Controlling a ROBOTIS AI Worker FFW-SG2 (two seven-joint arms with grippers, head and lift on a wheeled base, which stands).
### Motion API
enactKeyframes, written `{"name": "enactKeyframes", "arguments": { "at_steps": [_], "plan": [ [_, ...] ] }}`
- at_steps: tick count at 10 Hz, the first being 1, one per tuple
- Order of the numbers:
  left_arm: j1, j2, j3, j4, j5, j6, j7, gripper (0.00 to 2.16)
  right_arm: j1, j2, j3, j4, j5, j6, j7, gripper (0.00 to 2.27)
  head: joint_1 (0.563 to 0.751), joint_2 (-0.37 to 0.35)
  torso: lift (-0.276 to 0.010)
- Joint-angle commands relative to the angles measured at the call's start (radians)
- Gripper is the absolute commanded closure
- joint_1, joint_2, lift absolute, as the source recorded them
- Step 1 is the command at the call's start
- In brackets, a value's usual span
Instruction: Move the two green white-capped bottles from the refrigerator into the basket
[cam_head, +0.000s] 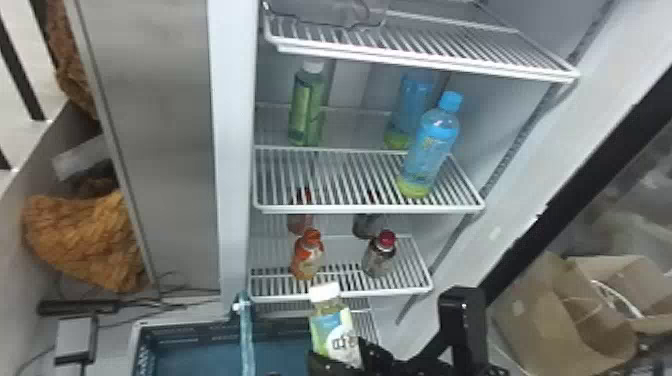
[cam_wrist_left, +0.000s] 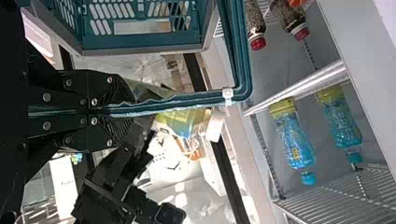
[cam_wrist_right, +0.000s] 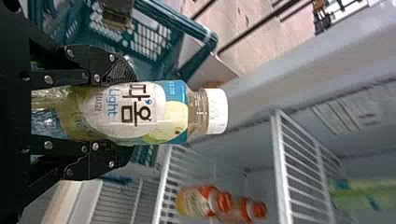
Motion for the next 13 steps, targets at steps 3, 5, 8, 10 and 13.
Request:
{"name": "enactKeyframes", "arguments": {
  "at_steps": [3,5,8,10,13],
  "plan": [
    [-0.002,0.0,0.0,0.002,-0.001,0.0,0.0,1.2,-0.084,-0.018,0.04,0.107,-0.027,0.034,0.023,0.87,0.695,-0.216,-0.004],
    [-0.002,0.0,0.0,0.002,-0.001,0.0,0.0,1.2,-0.138,-0.024,0.076,0.173,-0.025,0.012,0.034,0.87,0.695,-0.193,-0.004],
    [0.0,0.0,0.004,0.002,-0.001,0.0,0.0,1.2,-0.165,-0.03,0.09,0.215,-0.023,-0.01,0.065,0.44,0.695,-0.159,-0.004],
    [0.003,-0.002,0.006,0.002,-0.001,0.0,0.0,1.2,-0.16,-0.03,0.086,0.215,-0.025,-0.029,0.068,0.37,0.695,-0.146,-0.004],
    [0.005,-0.002,0.008,0.002,-0.001,0.0,0.0,1.2,-0.135,-0.021,0.072,0.19,-0.009,-0.083,0.068,0.37,0.695,-0.149,-0.004]
  ]
}}
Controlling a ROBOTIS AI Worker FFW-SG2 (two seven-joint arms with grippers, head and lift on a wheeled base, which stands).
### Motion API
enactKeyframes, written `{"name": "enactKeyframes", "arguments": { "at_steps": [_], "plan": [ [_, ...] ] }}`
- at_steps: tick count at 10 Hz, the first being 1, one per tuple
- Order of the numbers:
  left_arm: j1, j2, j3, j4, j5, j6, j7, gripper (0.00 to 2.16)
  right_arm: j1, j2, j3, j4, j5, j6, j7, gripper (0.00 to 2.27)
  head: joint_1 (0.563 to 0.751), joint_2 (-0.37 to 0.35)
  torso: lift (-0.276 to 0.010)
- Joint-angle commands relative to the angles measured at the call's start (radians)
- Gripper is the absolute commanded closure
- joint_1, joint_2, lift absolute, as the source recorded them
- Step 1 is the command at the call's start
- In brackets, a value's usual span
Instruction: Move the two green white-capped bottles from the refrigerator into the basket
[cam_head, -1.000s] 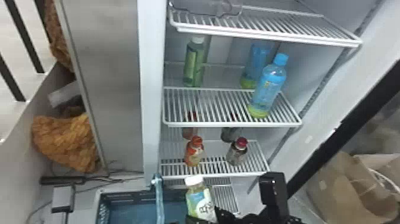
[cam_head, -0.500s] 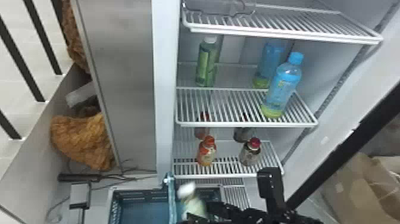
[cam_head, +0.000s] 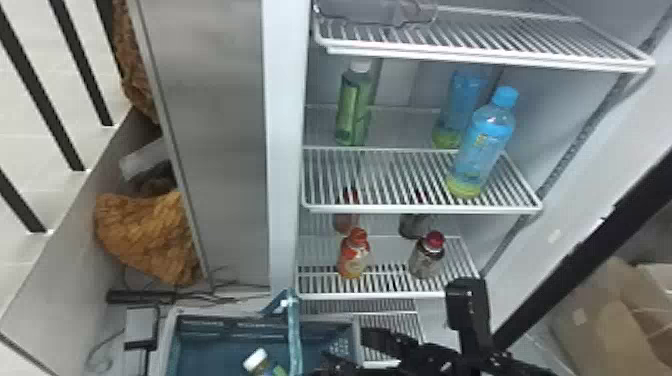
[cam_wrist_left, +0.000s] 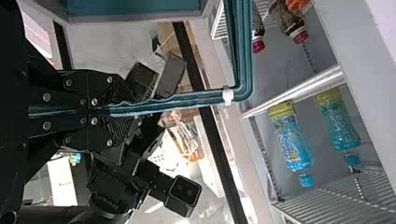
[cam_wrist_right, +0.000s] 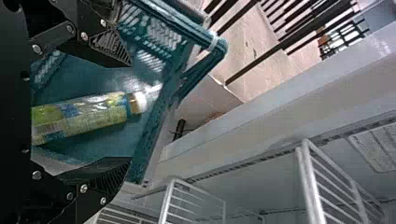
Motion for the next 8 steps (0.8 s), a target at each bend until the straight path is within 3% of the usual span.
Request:
{"name": "enactKeyframes", "arguments": {
  "at_steps": [1,4,6,8],
  "plan": [
    [0.003,0.0,0.004,0.0,0.0,0.0,0.0,1.2,0.02,0.008,-0.01,-0.029,0.023,-0.041,-0.006,0.37,0.695,-0.15,-0.004],
    [0.005,-0.001,0.004,0.0,0.0,0.0,0.0,1.2,0.069,0.018,-0.028,-0.122,0.081,-0.088,-0.032,0.41,0.695,-0.171,-0.004],
    [0.008,-0.001,0.008,0.0,0.0,0.0,0.0,1.2,0.155,0.055,-0.082,-0.201,0.115,-0.225,-0.078,0.41,0.695,-0.195,-0.004],
    [0.008,-0.001,0.008,0.0,0.0,0.0,0.0,1.2,0.177,0.066,-0.097,-0.201,0.111,-0.324,-0.101,0.4,0.695,-0.242,-0.004]
  ]
}}
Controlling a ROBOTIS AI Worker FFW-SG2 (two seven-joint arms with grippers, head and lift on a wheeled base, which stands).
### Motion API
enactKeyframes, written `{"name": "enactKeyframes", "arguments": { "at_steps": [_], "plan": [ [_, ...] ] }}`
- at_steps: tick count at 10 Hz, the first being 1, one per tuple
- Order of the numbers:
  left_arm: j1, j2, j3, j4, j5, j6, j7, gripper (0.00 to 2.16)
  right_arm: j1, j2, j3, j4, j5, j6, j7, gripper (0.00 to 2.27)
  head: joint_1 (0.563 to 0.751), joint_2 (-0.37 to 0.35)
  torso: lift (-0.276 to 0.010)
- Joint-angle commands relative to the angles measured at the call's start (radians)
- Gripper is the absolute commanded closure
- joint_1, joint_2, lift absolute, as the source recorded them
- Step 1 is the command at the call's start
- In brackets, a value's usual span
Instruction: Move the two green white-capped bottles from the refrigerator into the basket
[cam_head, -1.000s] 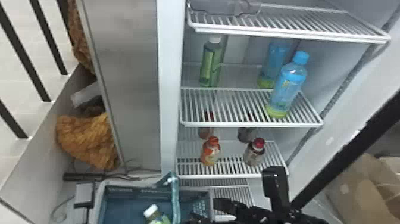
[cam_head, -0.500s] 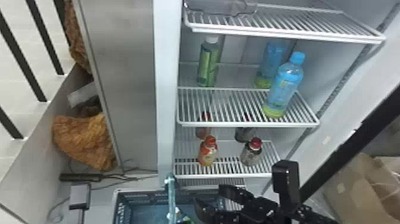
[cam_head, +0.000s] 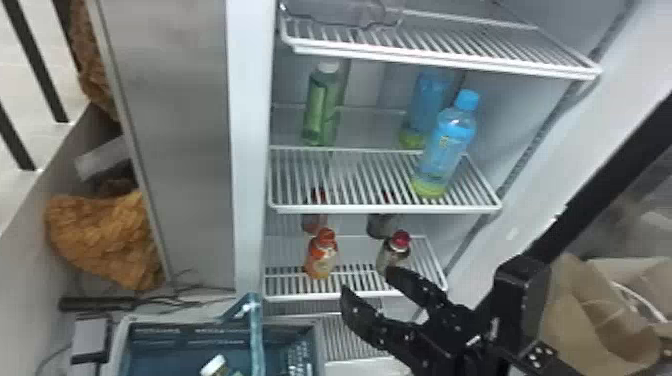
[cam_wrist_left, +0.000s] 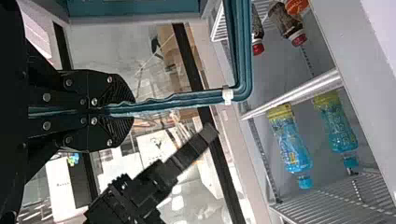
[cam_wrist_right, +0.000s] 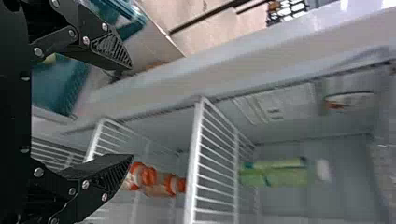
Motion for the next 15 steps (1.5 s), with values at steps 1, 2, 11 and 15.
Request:
{"name": "enactKeyframes", "arguments": {
  "at_steps": [1,2,11,15],
  "plan": [
    [0.0,0.0,0.001,0.0,0.0,0.0,0.0,1.2,0.013,0.006,-0.003,0.0,-0.01,-0.078,-0.024,0.36,0.695,-0.248,-0.004],
    [-0.002,-0.002,0.001,0.0,0.0,-0.007,0.0,1.2,0.008,0.015,-0.013,0.024,-0.016,-0.127,-0.029,0.24,0.695,-0.257,-0.004],
    [-0.012,0.002,-0.007,0.0,0.0,-0.007,0.001,1.2,-0.36,0.018,0.045,0.52,0.012,-0.662,-0.147,0.08,0.695,-0.273,-0.004],
    [-0.017,-0.002,-0.011,0.0,0.002,-0.01,0.001,1.2,-0.524,0.015,0.101,0.716,0.024,-0.731,-0.171,0.08,0.695,-0.24,-0.004]
  ]
}}
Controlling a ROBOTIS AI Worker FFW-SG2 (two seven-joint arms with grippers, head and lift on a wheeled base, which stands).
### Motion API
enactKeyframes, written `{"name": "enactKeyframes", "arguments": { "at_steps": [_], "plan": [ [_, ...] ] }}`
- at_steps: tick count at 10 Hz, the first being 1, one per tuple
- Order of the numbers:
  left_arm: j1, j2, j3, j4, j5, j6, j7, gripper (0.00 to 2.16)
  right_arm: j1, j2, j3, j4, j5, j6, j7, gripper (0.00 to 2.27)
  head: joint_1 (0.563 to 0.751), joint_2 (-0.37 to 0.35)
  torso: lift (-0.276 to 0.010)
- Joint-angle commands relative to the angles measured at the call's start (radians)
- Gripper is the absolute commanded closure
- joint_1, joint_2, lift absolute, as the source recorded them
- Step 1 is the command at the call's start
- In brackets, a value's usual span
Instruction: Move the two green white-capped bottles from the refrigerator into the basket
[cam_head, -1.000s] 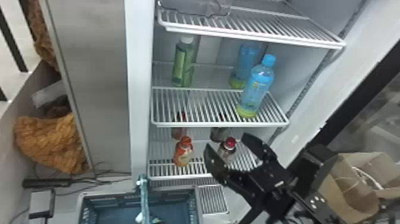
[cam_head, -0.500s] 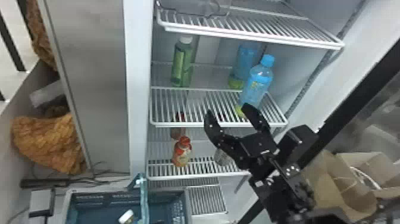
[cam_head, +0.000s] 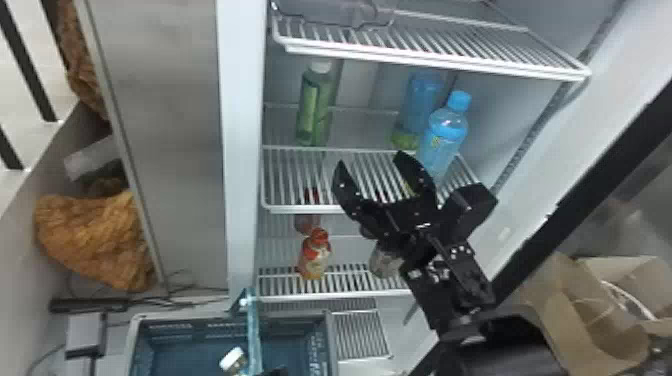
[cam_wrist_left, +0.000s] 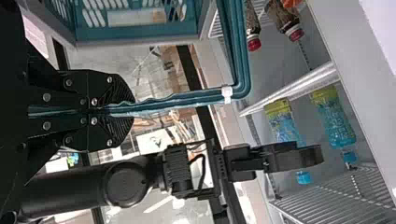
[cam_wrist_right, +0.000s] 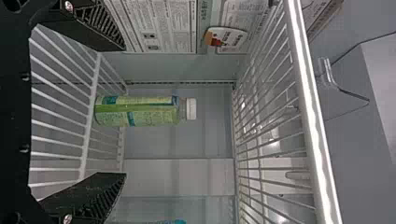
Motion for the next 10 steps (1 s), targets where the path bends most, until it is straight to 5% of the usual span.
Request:
{"name": "enactKeyframes", "arguments": {
  "at_steps": [1,10],
  "plan": [
    [0.002,-0.001,-0.002,0.0,0.0,0.0,0.0,1.2,-0.057,0.0,0.018,0.076,0.01,-0.016,-0.008,0.08,0.695,-0.236,-0.004],
    [-0.003,-0.003,-0.002,0.0,0.0,-0.005,0.0,1.2,-0.336,0.012,0.084,0.385,0.044,-0.053,-0.075,0.08,0.695,-0.196,-0.004]
  ]
}}
